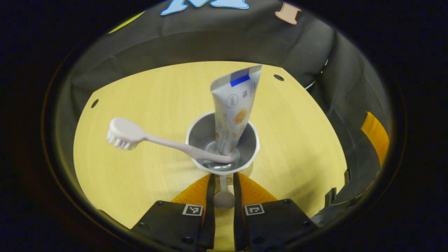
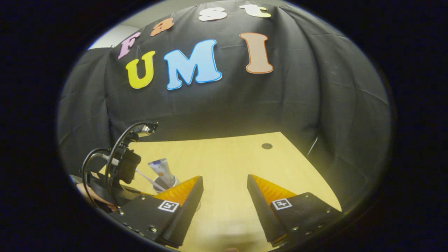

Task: Put the toothbrush and toothpaste on the desktop into the cup, then pick up the cup and place it on the coaster on the desktop.

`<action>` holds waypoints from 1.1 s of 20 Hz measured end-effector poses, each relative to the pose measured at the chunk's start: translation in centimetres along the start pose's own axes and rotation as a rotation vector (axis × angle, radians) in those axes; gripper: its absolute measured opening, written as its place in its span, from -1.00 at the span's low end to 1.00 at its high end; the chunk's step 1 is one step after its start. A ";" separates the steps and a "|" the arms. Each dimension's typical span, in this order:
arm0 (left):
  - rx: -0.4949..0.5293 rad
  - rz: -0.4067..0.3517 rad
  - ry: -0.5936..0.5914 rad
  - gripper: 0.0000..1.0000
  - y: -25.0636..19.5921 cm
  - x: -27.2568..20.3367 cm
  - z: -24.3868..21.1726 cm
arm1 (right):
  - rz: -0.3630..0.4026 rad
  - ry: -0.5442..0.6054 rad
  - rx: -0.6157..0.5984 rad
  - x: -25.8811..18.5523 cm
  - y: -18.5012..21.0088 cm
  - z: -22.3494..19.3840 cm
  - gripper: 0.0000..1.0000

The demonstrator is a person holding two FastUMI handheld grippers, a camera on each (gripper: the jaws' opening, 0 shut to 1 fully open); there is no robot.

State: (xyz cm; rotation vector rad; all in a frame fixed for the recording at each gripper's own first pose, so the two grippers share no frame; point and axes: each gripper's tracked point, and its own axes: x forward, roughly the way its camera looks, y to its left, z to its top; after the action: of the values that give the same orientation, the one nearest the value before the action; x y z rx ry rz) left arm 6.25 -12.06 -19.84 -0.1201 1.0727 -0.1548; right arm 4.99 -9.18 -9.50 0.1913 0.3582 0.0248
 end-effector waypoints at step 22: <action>-0.048 0.037 -0.112 0.33 -2.6 -2.3 -1.1 | 0.065 -0.032 -0.065 -2.4 -1.9 0.4 0.62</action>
State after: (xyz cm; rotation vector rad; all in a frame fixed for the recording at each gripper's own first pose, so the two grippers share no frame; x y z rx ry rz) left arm 4.01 -14.27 -17.97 -0.1500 0.9663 -0.0877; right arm 2.85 -11.25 -8.67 0.1384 0.3183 0.0973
